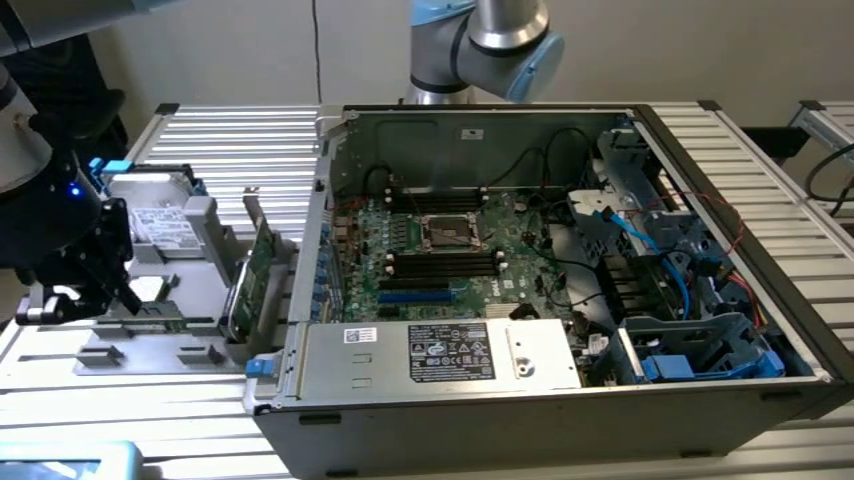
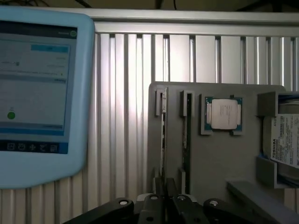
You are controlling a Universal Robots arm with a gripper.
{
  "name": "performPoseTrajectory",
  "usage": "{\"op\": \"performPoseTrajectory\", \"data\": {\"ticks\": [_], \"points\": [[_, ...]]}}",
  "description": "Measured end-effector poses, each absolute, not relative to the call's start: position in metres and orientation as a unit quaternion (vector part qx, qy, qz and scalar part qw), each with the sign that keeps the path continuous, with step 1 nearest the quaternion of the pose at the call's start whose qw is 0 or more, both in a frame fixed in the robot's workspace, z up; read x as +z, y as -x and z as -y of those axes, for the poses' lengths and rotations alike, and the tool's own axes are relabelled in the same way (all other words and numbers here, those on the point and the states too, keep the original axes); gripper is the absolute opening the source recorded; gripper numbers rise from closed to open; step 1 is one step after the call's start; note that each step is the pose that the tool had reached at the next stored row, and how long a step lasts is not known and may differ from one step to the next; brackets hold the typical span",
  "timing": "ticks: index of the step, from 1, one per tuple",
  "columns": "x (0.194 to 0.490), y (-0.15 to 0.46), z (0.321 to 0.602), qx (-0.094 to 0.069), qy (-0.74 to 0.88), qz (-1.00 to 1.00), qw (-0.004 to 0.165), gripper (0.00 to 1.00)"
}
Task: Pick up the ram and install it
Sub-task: 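Pick up the ram and move it above insertion slot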
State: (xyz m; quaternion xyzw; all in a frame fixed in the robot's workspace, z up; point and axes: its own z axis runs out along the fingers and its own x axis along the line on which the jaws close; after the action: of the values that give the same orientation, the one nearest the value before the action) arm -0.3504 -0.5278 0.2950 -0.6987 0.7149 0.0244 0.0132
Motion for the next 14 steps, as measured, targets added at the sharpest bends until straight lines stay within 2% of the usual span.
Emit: {"op": "performPoseTrajectory", "data": {"ticks": [14], "points": [[0.356, 0.305, 0.532, 0.025, 0.699, -0.715, 0.014, 0.14]]}}
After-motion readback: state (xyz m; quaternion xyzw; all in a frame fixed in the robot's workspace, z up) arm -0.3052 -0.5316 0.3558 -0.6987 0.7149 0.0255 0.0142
